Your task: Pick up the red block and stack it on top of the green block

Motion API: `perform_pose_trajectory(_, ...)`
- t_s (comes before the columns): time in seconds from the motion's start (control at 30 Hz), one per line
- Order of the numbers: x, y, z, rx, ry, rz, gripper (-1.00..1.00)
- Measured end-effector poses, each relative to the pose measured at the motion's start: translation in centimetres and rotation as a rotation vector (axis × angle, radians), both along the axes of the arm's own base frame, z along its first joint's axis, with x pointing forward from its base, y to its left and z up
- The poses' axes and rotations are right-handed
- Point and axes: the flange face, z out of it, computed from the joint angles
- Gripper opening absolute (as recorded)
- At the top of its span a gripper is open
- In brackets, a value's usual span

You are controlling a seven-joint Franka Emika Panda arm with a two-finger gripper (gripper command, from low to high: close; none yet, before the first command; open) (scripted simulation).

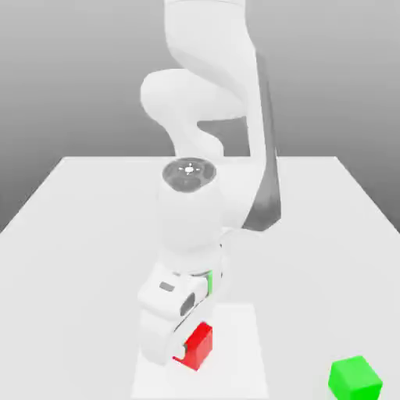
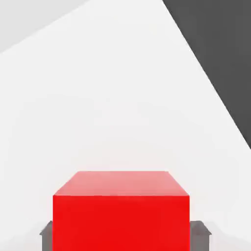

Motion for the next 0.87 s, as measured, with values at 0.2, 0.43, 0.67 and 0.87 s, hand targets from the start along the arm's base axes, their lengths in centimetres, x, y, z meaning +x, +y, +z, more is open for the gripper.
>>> perform_pose_trajectory(0.2,0.1,0.0,3.4,0.0,-0.001,0.001,-1.0)
perform_pose_trajectory(0.43,4.3,9.1,7.3,-0.002,-0.001,0.0,-1.0)
perform_pose_trajectory(0.67,6.4,23.2,8.1,0.001,-0.001,0.0,-1.0)
perform_pose_trajectory(0.87,6.4,24.0,4.0,0.001,-0.001,0.0,1.0)
